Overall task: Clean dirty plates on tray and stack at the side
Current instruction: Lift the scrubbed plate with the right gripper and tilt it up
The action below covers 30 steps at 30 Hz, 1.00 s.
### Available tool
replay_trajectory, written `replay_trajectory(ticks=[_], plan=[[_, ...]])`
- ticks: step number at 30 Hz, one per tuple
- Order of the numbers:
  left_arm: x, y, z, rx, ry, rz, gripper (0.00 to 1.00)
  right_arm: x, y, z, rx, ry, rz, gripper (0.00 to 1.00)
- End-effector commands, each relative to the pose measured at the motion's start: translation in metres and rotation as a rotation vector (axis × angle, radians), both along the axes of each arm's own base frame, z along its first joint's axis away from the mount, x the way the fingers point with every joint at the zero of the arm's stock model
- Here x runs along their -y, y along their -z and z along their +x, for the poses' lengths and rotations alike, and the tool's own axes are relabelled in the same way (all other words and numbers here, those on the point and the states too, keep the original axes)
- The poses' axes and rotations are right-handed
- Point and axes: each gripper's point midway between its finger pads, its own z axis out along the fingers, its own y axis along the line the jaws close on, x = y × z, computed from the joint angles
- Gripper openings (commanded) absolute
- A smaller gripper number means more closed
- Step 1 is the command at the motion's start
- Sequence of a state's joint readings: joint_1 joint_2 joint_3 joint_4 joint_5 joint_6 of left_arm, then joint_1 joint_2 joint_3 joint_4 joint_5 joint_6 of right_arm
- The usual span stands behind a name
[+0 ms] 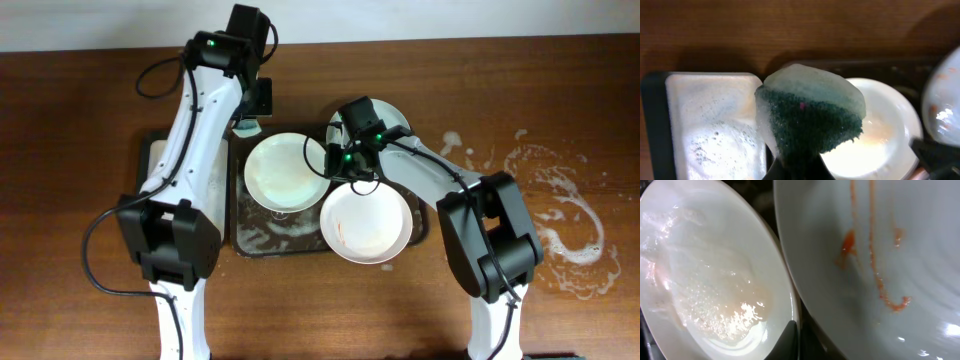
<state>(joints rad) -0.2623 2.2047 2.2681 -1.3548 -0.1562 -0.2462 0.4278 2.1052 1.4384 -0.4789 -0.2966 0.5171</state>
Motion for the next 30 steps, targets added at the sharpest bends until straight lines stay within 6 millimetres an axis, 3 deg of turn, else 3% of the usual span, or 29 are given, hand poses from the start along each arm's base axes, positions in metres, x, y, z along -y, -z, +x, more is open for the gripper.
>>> replay_trajectory(ticks=[1, 3, 5, 7, 9, 12, 16, 19, 22, 23, 24, 30], plan=[[0.01, -0.01, -0.006, -0.012, 0.026, -0.065, 0.01, 0.026, -0.091, 0.019, 0.249, 0.01, -0.108, 0.04], [0.016, -0.009, -0.008, -0.024, 0.035, -0.102, 0.01, 0.068, -0.151, 0.01, 0.379, 0.08, -0.266, 0.04], [0.016, -0.009, -0.009, -0.031, 0.036, -0.105, 0.01, 0.088, -0.206, 0.002, 0.536, 0.034, -0.354, 0.04], [0.017, -0.01, -0.007, -0.021, 0.036, -0.107, 0.01, 0.103, -0.229, 0.0, 0.612, 0.054, -0.453, 0.04], [0.014, -0.01, -0.006, -0.02, 0.03, -0.108, 0.01, 0.122, -0.244, -0.005, 0.686, 0.12, -0.723, 0.04], [0.011, -0.009, -0.003, -0.014, 0.024, -0.11, 0.01, 0.112, -0.286, -0.021, 0.854, 0.251, -0.965, 0.04], [0.001, -0.005, 0.006, -0.015, -0.016, -0.193, 0.01, 0.08, -0.276, -0.023, 0.901, 0.243, -1.046, 0.04], [0.002, -0.005, 0.006, -0.016, -0.014, -0.193, 0.01, 0.043, -0.263, -0.022, 0.941, 0.121, -1.11, 0.04], [0.002, -0.006, 0.007, -0.011, -0.014, -0.194, 0.01, 0.031, -0.254, -0.02, 0.943, 0.053, -1.156, 0.04], [0.002, -0.005, 0.007, -0.012, -0.014, -0.193, 0.01, 0.028, -0.26, -0.015, 0.953, -0.028, -1.24, 0.04], [0.002, -0.006, 0.008, -0.009, -0.014, -0.194, 0.01, 0.029, -0.268, -0.016, 0.971, 0.021, -1.251, 0.04], [0.002, -0.006, 0.008, -0.009, -0.014, -0.194, 0.01, 0.022, -0.277, -0.013, 0.971, -0.142, -1.377, 0.04]])
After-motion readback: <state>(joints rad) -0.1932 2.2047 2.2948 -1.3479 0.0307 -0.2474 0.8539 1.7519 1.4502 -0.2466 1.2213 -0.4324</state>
